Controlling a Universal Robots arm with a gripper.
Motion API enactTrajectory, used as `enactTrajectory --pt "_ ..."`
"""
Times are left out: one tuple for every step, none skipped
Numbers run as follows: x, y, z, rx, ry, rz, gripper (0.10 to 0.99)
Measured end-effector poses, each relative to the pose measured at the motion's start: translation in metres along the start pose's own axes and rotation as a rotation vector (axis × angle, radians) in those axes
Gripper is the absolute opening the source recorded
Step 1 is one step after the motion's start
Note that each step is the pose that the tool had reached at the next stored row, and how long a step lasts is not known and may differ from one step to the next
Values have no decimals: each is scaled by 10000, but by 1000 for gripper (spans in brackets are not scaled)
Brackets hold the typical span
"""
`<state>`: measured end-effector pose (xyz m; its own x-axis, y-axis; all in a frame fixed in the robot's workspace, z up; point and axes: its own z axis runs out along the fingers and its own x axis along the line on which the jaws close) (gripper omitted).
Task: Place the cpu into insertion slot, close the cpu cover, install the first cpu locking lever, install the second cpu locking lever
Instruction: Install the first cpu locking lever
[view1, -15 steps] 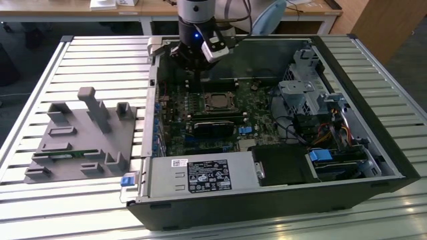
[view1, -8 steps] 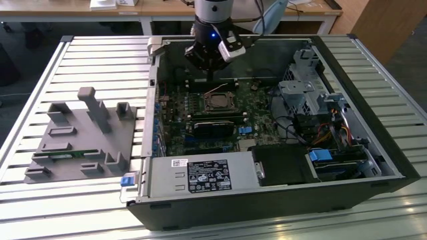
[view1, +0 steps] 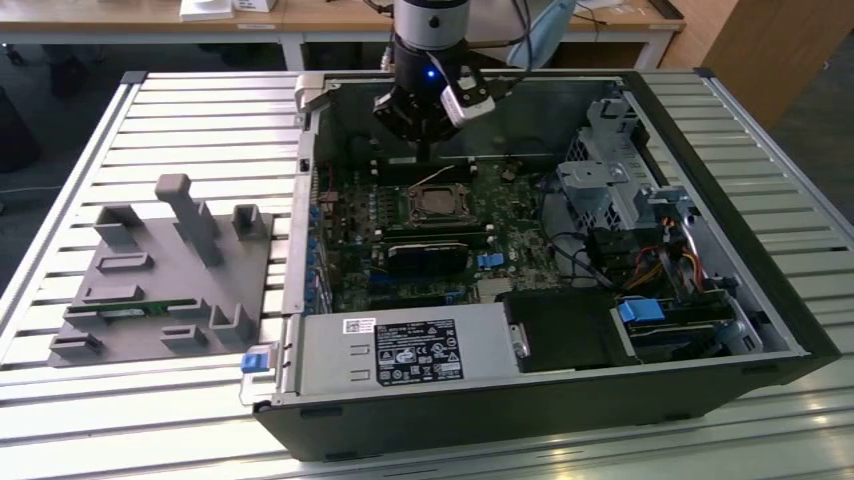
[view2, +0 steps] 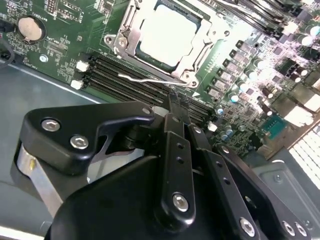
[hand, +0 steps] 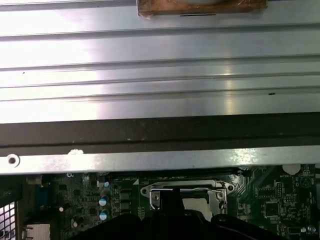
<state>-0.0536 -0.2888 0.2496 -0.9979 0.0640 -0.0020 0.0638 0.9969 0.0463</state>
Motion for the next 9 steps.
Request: enactTrajectory --pt "0 -1 12 0 -2 -1 106" --pt "-4 -1 20 -1 -2 -16 106" --pt "-4 -1 25 -2 -13 -69 106" --pt "-6 -1 29 -2 -27 -127 106" --pt "-9 -1 33 -4 -41 -160 106" --pt "-14 -1 40 -5 -50 -166 106" --pt "-25 -1 47 -6 -51 -166 106" --pt "-42 0 56 -5 -52 -165 106" --pt "-55 1 67 -5 -51 -166 106"
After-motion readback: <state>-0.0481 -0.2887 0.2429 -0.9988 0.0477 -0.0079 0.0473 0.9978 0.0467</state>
